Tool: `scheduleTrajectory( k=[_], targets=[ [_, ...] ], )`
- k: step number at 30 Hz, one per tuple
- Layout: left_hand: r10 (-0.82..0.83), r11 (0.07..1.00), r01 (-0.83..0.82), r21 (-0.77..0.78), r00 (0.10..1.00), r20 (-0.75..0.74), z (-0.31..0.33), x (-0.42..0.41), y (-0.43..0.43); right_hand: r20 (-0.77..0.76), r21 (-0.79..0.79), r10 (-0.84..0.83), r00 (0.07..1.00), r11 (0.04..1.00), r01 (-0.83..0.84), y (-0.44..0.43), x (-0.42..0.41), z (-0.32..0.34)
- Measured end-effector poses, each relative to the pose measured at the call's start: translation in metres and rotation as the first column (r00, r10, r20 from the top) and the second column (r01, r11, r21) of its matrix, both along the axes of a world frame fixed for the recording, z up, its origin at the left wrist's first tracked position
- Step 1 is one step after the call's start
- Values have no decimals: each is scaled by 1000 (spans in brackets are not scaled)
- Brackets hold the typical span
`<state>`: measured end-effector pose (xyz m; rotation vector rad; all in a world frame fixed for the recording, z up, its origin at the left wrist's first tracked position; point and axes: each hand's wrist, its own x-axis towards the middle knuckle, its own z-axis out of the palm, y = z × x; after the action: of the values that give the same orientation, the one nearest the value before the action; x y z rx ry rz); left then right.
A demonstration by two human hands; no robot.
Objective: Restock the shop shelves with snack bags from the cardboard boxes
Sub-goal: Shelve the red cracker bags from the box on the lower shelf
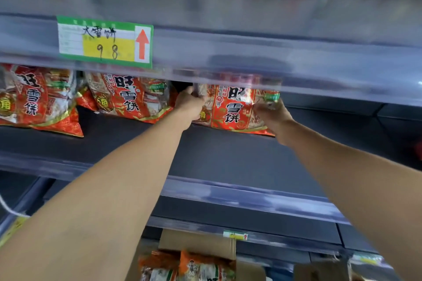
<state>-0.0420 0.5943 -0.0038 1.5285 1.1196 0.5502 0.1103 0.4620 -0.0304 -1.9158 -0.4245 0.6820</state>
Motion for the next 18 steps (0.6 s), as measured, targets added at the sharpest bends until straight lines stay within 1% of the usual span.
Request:
scheduleTrajectory(
  k=[4, 8, 11, 13, 18],
  targets=[
    [23, 998, -23, 60, 1000, 7, -11, 7, 19, 4, 0, -20, 1000, 1000, 20, 14, 0, 5],
    [60, 996, -59, 74, 998, -5, -18, 9, 29, 16, 8, 2, 1000, 1000, -2, 27, 0, 1],
    [63, 995, -61, 81, 998, -21, -20, 6, 30, 52, -37, -15, 999, 999, 17, 26, -6, 0],
    [59, 995, -57, 83, 998, -24, -19, 3, 29, 63, -35, -23, 998, 999, 25, 24, -7, 0],
    [59, 990, -43, 135, 991, -119, -9, -5, 16, 86, -87, 9, 996, 996, -2, 11, -20, 7]
  ],
)
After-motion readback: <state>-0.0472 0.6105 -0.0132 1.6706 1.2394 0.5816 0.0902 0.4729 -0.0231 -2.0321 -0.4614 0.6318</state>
